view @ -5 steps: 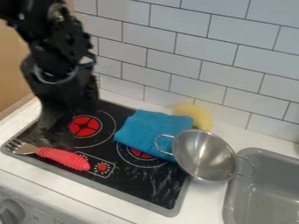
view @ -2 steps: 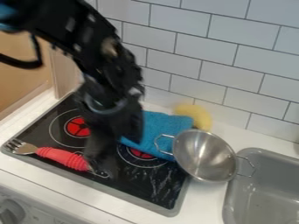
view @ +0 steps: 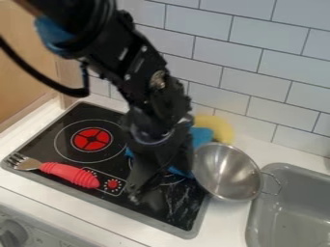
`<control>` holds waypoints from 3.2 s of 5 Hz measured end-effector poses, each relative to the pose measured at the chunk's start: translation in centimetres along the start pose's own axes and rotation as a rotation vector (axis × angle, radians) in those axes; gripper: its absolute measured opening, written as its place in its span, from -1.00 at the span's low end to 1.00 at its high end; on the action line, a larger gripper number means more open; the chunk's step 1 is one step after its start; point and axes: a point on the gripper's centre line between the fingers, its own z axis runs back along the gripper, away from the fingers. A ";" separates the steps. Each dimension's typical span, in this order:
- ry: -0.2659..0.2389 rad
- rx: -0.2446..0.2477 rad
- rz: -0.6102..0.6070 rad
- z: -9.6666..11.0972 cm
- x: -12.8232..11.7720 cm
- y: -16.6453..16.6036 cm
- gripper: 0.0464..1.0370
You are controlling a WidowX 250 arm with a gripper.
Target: Put the silver pan on the upper left side of stove
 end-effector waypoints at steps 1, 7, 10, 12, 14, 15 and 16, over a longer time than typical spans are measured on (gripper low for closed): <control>0.009 -0.034 -0.042 0.0 -0.6 -0.5 0.92; 0.023 -0.045 -0.209 -2.3 -0.9 -1.5 0.18; 0.012 -0.037 -0.211 -2.1 -0.7 -1.6 -0.96; -0.001 -0.085 -0.210 -0.8 -0.6 -2.3 -0.98; -0.039 -0.147 -0.189 1.8 0.3 -1.9 -0.98; -0.070 -0.169 -0.142 3.1 1.1 -1.6 -0.98; -0.093 -0.130 -0.064 3.1 2.8 -0.8 -0.98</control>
